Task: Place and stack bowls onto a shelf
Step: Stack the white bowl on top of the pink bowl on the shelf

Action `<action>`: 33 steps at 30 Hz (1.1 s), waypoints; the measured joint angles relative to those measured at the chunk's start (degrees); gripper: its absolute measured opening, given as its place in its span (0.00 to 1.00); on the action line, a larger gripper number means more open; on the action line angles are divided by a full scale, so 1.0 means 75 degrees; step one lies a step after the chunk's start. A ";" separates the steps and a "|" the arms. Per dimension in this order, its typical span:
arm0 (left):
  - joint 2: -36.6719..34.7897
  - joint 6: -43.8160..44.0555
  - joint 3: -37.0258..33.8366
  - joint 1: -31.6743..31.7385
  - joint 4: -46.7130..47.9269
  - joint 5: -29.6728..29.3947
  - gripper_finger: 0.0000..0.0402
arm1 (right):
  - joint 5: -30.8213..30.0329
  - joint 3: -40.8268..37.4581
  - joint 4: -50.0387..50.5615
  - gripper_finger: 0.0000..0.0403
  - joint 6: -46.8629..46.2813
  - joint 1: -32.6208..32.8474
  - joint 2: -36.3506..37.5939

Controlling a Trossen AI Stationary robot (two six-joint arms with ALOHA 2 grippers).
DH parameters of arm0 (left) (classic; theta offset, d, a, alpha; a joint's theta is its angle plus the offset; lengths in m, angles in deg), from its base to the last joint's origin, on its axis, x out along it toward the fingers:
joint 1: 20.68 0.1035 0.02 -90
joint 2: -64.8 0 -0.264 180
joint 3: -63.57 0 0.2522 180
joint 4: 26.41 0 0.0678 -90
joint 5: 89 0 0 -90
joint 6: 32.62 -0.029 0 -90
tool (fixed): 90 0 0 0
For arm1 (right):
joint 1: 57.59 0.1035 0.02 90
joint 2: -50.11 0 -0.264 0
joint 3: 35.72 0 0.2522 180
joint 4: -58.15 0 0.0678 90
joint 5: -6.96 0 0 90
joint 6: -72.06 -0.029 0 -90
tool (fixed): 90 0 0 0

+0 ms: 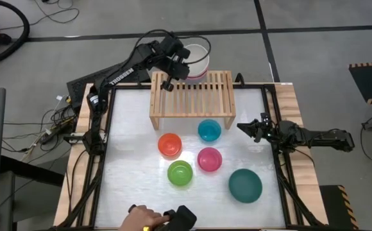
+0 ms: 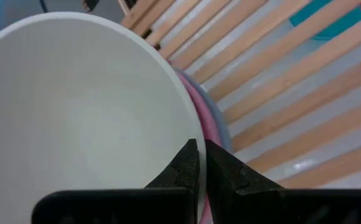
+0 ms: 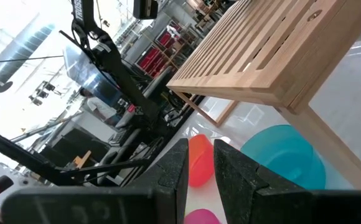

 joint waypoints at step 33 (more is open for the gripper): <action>-0.0032 0.0230 0.0526 -0.0088 -0.0133 -0.1025 0.23 | 0.0000 0.0003 0.0000 0.26 -0.0044 0.0000 0.0000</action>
